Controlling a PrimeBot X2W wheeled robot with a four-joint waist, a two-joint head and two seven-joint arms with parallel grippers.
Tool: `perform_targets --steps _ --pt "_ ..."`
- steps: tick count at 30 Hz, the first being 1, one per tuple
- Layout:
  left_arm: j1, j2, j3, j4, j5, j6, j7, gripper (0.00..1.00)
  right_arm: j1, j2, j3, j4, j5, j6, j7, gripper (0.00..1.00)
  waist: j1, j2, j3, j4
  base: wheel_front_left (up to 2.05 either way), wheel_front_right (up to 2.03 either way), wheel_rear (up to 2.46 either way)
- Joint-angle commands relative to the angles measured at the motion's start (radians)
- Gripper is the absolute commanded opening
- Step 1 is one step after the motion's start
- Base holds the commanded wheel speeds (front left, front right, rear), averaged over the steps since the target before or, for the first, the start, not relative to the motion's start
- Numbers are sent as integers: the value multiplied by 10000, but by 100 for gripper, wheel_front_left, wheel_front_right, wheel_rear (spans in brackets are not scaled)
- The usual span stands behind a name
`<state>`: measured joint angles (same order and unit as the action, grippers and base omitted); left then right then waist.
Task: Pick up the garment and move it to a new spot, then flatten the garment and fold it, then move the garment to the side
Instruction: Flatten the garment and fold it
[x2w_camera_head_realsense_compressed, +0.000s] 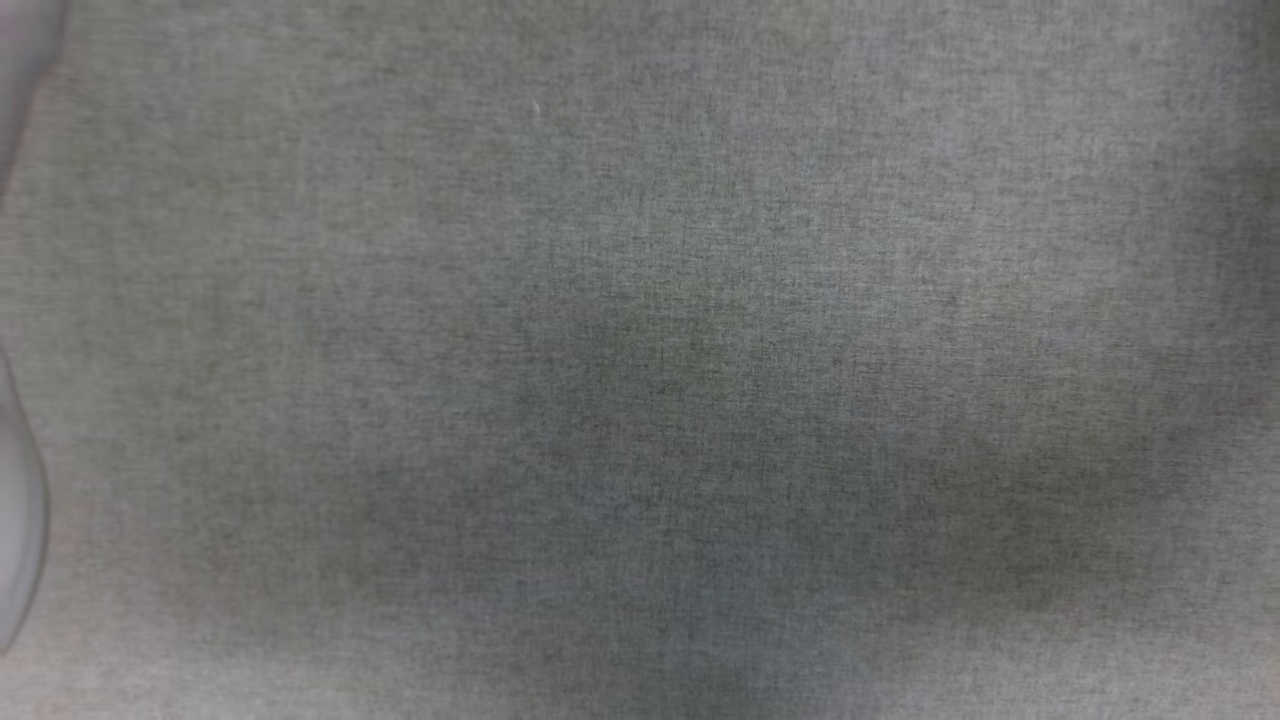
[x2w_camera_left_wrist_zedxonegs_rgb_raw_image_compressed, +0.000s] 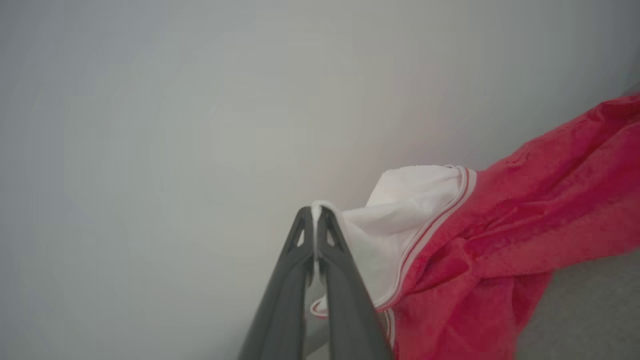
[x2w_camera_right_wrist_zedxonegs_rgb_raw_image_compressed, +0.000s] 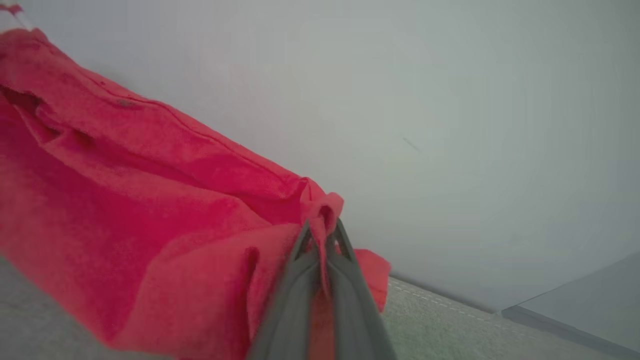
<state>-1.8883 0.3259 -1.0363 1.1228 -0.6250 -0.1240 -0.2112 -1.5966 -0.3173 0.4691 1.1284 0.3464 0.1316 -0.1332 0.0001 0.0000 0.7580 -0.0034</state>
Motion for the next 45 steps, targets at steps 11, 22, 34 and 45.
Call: perform_targets --steps 11,22,34,45 --pt "-378 204 -276 -196 -920 -62 336 0 59 -931 1278 -1267 2027 -19 276 0 -1 0 -1184 17 0 0 0" --pt "-219 146 -1066 -946 -1717 -63 990 0 -73 -1164 2361 -1747 2876 -19 334 0 -1 0 -2082 -40 0 0 0" --pt "2334 3064 -2421 -6098 -3824 -58 3973 0 2695 -3071 4104 -4771 5024 -19 1564 0 -1 0 -3373 116 0 0 0" --pt "6162 5403 -2446 -10083 -3917 1369 4789 0 6914 -4892 4325 -7417 6949 -18 2782 0 -1 0 -4266 137 0 0 0"
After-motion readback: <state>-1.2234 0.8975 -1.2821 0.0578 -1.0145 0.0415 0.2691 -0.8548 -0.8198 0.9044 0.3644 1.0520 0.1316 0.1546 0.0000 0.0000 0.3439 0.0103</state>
